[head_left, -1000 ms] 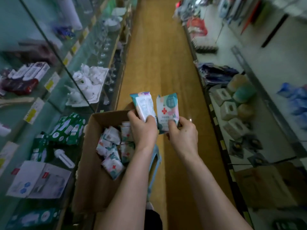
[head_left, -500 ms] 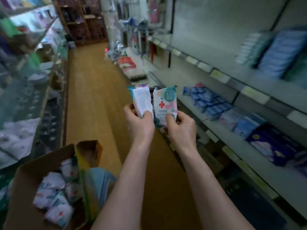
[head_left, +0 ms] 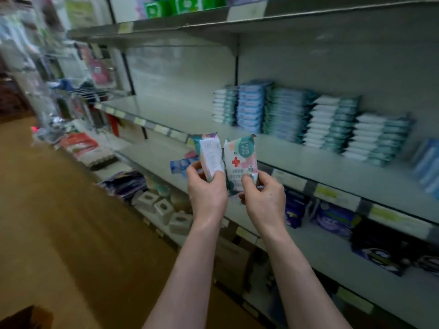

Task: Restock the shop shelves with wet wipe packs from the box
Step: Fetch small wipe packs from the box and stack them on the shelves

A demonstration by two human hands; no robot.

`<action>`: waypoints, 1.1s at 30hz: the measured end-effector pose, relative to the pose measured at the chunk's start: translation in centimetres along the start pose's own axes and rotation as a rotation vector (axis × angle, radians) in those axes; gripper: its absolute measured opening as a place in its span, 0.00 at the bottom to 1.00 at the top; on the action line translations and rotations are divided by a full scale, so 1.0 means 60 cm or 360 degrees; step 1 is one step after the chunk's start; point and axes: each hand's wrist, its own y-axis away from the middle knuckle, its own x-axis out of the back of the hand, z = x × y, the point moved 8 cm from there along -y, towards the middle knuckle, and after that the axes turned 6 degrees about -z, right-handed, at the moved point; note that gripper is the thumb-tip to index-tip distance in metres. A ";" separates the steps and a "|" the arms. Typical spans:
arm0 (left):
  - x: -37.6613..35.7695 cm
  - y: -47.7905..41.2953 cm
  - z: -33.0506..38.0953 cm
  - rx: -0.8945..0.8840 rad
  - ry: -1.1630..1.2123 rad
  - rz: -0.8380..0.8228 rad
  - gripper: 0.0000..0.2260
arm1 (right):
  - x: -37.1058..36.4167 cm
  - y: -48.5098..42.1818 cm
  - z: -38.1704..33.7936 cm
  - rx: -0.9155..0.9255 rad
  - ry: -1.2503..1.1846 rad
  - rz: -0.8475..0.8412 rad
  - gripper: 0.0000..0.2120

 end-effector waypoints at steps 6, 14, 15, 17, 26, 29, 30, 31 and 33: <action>-0.131 -0.059 -0.010 0.0111 0.0143 -0.0269 0.08 | 0.081 -0.079 0.017 -0.0047 0.0104 0.0216 0.11; -0.291 -0.125 -0.007 0.0285 0.0331 -0.0660 0.11 | 0.155 -0.185 0.038 -0.0139 0.0118 0.0458 0.10; -0.309 -0.130 -0.006 0.0302 0.0366 -0.0703 0.11 | 0.167 -0.194 0.038 -0.0150 0.0116 0.0490 0.09; -0.346 -0.138 -0.007 0.0347 0.0409 -0.0769 0.11 | 0.193 -0.211 0.036 -0.0144 0.0082 0.0553 0.07; -0.527 -0.123 0.026 0.0651 0.0639 -0.1105 0.10 | 0.377 -0.305 0.000 0.0025 0.0049 0.0823 0.04; -0.579 -0.128 0.049 0.0635 0.0619 -0.1124 0.13 | 0.458 -0.348 0.000 0.0028 0.0126 0.0911 0.05; -0.595 -0.131 0.059 0.0619 0.0617 -0.1129 0.14 | 0.485 -0.364 0.004 0.0021 0.0143 0.0923 0.06; -0.611 -0.136 0.069 0.0593 0.0618 -0.1138 0.15 | 0.510 -0.381 0.010 0.0008 0.0167 0.0928 0.07; -0.641 -0.146 0.090 0.0543 0.0610 -0.1163 0.15 | 0.556 -0.414 0.022 -0.0025 0.0265 0.0940 0.13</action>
